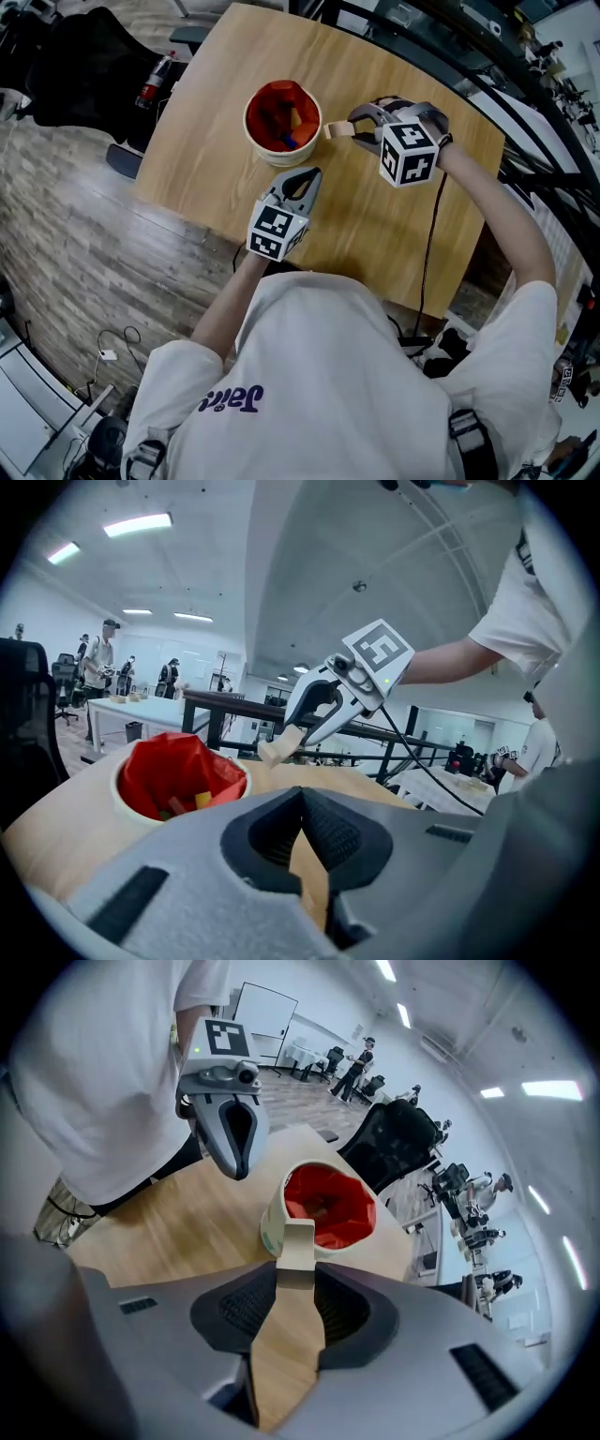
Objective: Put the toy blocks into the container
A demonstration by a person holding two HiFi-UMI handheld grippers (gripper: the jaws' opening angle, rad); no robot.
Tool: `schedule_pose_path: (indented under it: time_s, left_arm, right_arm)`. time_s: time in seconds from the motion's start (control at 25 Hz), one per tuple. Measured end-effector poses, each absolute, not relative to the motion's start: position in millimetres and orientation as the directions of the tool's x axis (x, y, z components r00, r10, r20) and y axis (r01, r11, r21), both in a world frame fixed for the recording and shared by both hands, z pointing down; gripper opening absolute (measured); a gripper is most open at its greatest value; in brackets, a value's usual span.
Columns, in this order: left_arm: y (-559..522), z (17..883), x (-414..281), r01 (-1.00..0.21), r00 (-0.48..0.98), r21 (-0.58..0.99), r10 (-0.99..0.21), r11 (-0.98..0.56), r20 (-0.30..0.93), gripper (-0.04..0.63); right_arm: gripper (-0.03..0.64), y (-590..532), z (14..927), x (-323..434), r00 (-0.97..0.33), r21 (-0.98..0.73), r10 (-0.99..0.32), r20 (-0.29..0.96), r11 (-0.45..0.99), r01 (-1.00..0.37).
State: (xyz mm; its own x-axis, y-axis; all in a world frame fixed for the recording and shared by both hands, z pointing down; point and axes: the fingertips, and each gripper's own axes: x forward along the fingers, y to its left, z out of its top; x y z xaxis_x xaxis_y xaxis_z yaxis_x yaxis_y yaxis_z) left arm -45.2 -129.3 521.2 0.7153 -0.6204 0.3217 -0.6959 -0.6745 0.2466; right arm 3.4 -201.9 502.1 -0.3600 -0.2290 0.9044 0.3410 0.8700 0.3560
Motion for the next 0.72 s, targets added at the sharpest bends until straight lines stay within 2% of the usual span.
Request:
schedule_pose_path:
  time_s: [0.36, 0.72]
  left_arm:
    - [-138.7, 529.9, -122.3, -0.77, 0.638, 0.263, -0.702, -0.582, 0.315, 0.008]
    - [-140.6, 528.3, -166.2, -0.794, 0.607, 0.261, -0.73, -0.548, 0.313, 0.008]
  right_arm:
    - [0.135, -226.6, 529.7, -93.1, -0.361, 0.319, -0.158, 0.919, 0.836, 0.446]
    - [0.135, -240.8, 554.9, -127.7, -0.279, 0.29, -0.167, 0.946, 0.822, 0.49]
